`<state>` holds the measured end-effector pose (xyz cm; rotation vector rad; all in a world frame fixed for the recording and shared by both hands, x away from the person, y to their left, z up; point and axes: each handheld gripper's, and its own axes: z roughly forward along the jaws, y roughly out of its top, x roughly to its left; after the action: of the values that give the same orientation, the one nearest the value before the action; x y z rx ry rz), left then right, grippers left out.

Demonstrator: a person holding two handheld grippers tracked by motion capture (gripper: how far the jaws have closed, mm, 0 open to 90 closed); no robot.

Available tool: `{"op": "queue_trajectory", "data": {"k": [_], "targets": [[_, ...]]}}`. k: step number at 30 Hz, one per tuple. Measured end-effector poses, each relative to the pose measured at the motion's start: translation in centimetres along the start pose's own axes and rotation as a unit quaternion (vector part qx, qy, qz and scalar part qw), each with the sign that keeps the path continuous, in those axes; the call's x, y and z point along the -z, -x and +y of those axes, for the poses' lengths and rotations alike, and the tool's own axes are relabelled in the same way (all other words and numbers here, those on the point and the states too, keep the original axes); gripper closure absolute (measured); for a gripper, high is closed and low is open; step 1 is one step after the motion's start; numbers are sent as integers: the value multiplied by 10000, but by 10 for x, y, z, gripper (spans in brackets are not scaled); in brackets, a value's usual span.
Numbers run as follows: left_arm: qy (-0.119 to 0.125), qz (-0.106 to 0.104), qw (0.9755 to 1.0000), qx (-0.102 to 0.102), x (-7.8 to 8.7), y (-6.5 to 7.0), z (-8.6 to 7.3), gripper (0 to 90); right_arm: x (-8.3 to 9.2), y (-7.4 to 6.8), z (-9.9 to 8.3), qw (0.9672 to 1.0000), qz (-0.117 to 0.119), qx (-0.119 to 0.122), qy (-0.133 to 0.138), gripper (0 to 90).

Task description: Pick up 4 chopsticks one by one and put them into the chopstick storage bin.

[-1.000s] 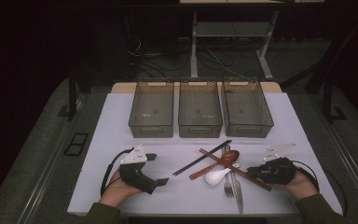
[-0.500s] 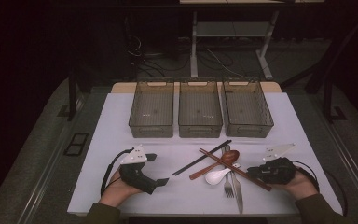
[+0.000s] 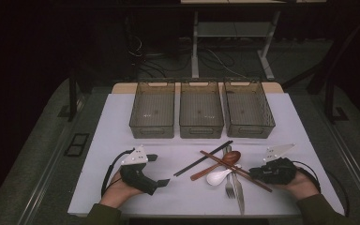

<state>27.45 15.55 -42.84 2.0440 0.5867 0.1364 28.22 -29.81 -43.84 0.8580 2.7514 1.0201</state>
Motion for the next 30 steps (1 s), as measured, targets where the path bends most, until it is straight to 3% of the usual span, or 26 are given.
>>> {"op": "queue_trajectory", "data": {"k": [10, 30], "targets": [[-31, 3, 10000, -23, 0, 0, 0, 5, -4, -2, 0, 9997, -84, 141, -158, 802], [-51, 6, 10000, -27, -2, 0, -1, 5, -4, -2, -1, 9993, -120, 326, -141, 834]]}}
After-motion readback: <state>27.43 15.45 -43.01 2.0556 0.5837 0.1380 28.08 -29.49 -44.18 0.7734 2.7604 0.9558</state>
